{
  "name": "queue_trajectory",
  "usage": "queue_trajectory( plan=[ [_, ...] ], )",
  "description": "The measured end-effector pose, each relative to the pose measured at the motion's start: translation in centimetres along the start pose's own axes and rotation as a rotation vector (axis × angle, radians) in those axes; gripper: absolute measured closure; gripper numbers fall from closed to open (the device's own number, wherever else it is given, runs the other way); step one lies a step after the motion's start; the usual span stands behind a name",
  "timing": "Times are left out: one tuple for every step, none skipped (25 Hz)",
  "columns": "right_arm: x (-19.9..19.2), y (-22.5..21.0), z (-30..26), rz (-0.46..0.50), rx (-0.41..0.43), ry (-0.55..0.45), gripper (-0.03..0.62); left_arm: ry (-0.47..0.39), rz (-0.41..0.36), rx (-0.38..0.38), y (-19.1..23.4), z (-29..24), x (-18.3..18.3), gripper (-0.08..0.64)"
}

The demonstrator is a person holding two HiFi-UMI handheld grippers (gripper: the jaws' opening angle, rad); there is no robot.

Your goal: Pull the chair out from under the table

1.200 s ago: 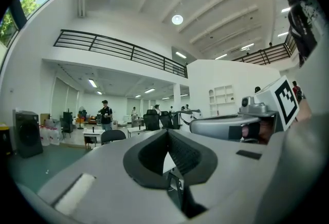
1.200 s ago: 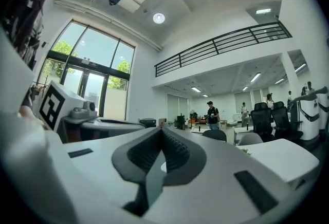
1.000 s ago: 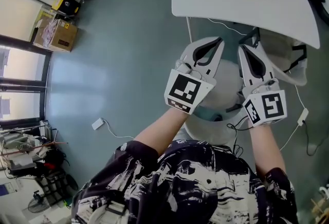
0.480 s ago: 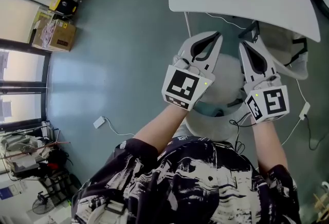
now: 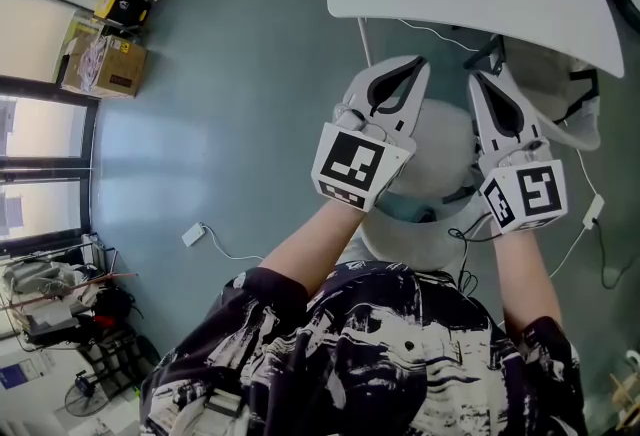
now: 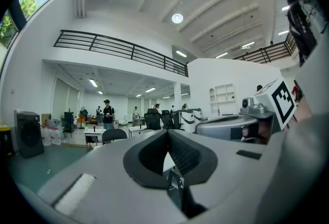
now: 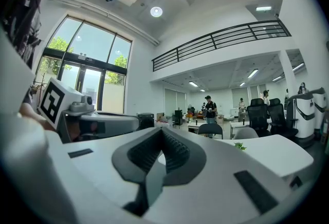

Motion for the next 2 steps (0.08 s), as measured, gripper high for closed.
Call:
queue_trajectory(
  plan=[
    [0.03, -0.06, -0.01, 0.000, 0.000, 0.000, 0.592, -0.001, 0.000, 0.001, 0.00, -0.03, 0.03, 0.555],
    [0.05, -0.11, -0.02, 0.001, -0.001, -0.001, 0.592, -0.001, 0.000, 0.001, 0.00, -0.06, 0.06, 0.555]
  ],
)
Point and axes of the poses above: the fingertips, and each gripper's own axes: z backward along the fingers, y to its left, x out of its top, the point moved 2 cm from there along z, backward along the fingers, and after that the axes turned 12 degrees about x, right-handed, at the moved point
